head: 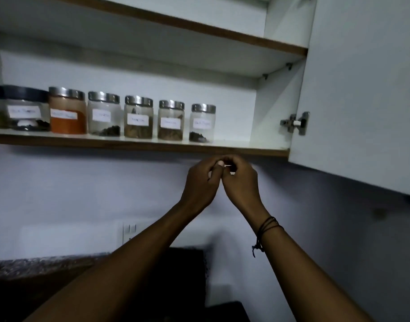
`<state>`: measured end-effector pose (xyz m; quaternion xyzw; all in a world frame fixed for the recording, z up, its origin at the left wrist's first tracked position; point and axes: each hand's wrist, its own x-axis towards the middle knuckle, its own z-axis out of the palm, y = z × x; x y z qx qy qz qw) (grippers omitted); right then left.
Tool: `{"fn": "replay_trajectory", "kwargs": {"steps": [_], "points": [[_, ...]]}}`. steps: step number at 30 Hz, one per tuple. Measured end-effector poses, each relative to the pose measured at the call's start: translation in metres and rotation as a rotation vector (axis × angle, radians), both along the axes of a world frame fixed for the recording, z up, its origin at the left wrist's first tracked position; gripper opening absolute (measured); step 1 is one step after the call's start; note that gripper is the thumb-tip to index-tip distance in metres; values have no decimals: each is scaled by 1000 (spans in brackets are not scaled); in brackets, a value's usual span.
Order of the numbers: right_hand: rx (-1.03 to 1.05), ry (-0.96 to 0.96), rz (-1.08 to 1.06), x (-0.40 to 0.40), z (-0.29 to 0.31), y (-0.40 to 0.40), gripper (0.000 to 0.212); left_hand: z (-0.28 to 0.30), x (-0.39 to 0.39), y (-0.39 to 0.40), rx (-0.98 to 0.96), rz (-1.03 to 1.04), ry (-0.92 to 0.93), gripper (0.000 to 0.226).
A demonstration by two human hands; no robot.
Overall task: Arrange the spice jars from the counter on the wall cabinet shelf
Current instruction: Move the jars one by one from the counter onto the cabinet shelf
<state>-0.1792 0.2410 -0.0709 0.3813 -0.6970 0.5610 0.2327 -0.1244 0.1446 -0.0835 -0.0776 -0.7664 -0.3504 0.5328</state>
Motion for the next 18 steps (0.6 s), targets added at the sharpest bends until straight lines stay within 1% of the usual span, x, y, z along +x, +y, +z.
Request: {"fn": "replay_trajectory", "kwargs": {"steps": [2, 4, 7, 10, 13, 15, 18], "points": [[28, -14, 2, 7, -19, 9, 23, -16, 6, 7, 51, -15, -31, 28], [83, -81, -29, 13, -59, 27, 27, -52, 10, 20, 75, -61, -114, 28], [220, -213, -83, 25, -143, 61, 33, -133, 19, 46, 122, -173, -310, 26], [374, -365, -150, 41, -226, 94, 38, -218, 30, 74, 152, -241, -477, 25], [484, -468, -229, 60, -295, 125, 29, -290, 39, 101, 109, -259, -622, 26], [543, -527, -230, 75, -332, 143, 25, -329, 49, 119, 67, -267, -726, 27], [601, -600, -267, 97, -378, 166, 28, -370, 67, 141, 31, -303, -850, 25]]}}
